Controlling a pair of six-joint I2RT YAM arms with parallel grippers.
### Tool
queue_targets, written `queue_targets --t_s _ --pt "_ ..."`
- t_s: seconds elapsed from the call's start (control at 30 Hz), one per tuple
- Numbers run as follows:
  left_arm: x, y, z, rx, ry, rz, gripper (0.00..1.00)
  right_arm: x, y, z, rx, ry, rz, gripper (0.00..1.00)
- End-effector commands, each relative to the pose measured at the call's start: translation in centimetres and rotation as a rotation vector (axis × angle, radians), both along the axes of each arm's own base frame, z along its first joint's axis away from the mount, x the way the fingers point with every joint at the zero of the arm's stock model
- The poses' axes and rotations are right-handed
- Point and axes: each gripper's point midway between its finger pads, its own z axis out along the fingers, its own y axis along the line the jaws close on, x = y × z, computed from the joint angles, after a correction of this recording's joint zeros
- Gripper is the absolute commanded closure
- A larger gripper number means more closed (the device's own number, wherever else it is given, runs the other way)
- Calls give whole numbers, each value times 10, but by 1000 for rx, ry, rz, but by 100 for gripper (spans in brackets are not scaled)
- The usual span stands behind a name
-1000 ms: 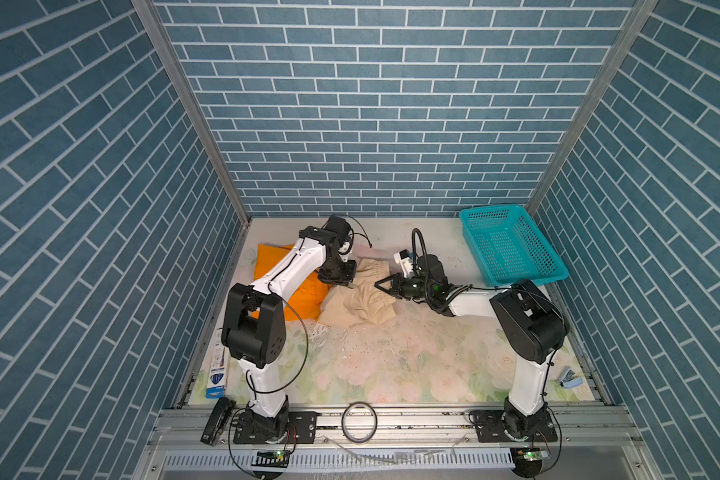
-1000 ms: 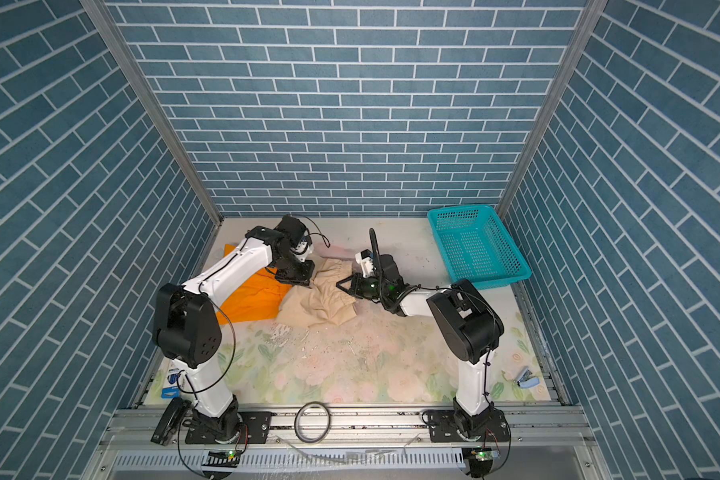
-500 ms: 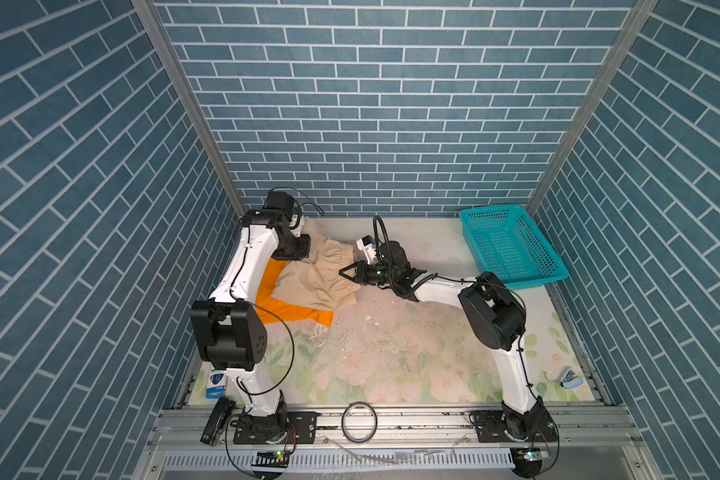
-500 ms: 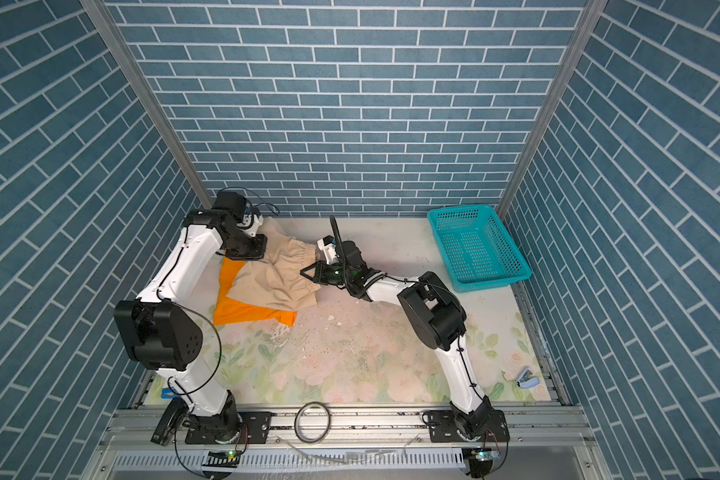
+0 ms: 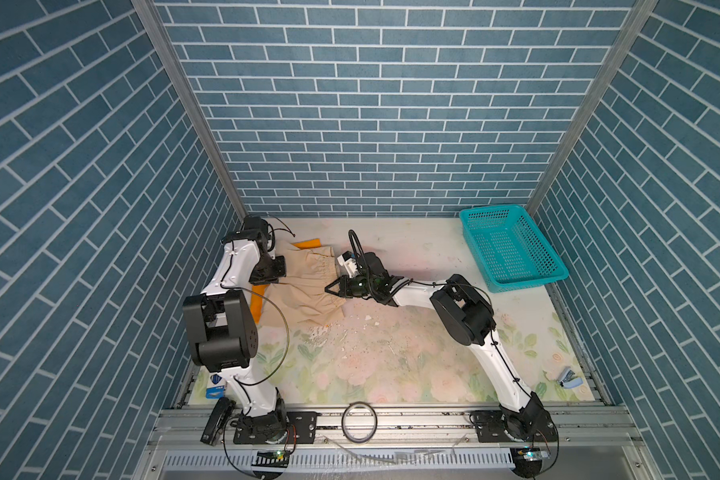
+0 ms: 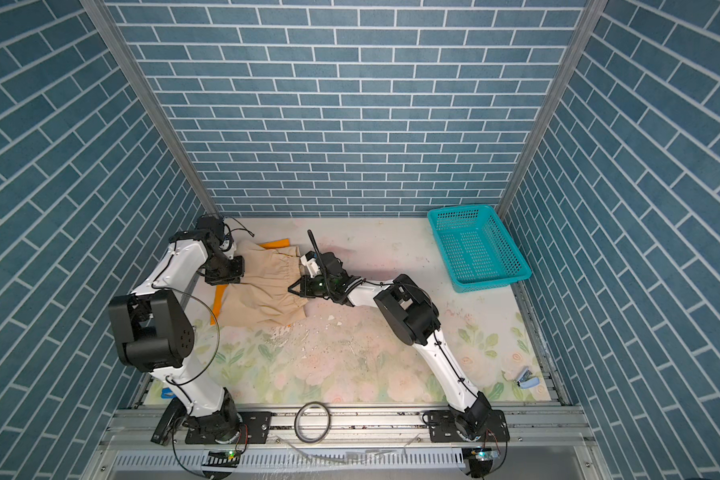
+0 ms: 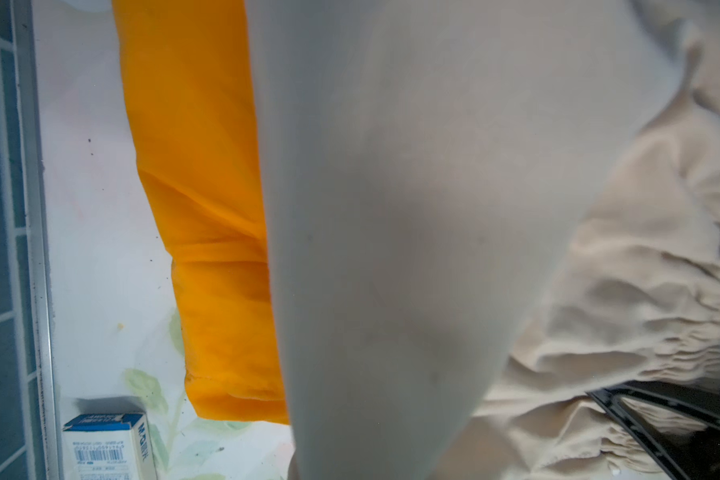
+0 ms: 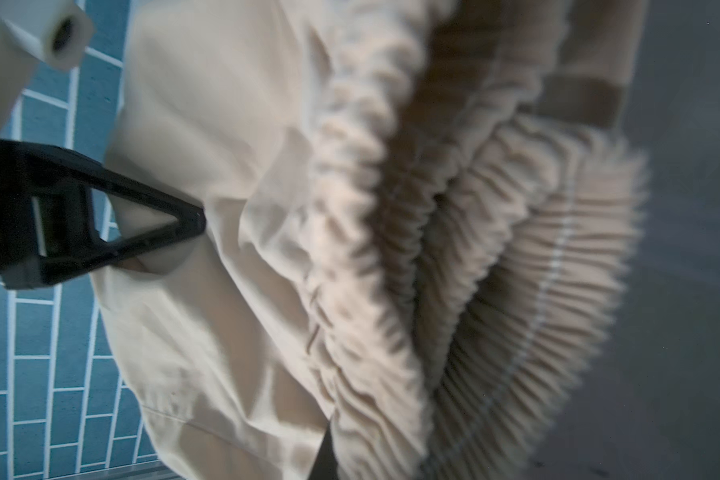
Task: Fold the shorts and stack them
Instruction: 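Lift the beige bundle with both grippers and carry it onto the orange shorts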
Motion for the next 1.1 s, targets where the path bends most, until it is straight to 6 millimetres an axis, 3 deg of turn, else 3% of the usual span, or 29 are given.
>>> queue_targets --t_s 0.0,0.07,0.13,0.37,0.47,0.53,0.7,0.93,1.0,1.07 --pt "18 20 -7 48 -55 21 100 -8 2 -9 -33 -25 35 88" --pt "22 17 -8 26 -75 14 100 -7 0 -2 -41 -62 31 89" --pt "26 10 1 -4 -125 5 100 -7 -2 7 -43 -98 31 99" --pt "26 9 53 20 -234 -30 100 -13 0 45 -9 -187 43 100" --pt "28 13 63 46 -239 -41 100 -18 6 57 14 -209 55 100" --pt "32 19 59 60 -229 -46 100 -20 12 60 18 -219 61 100" --pt "38 39 30 86 -143 -24 100 -24 30 40 12 -177 103 98" --pt "36 61 -15 93 -58 40 100 -23 37 11 -48 -139 131 73" --pt "34 67 -22 101 -47 64 81 -23 34 6 -71 -139 129 63" --pt "32 72 -23 99 -47 93 75 -23 31 5 -89 -143 131 58"
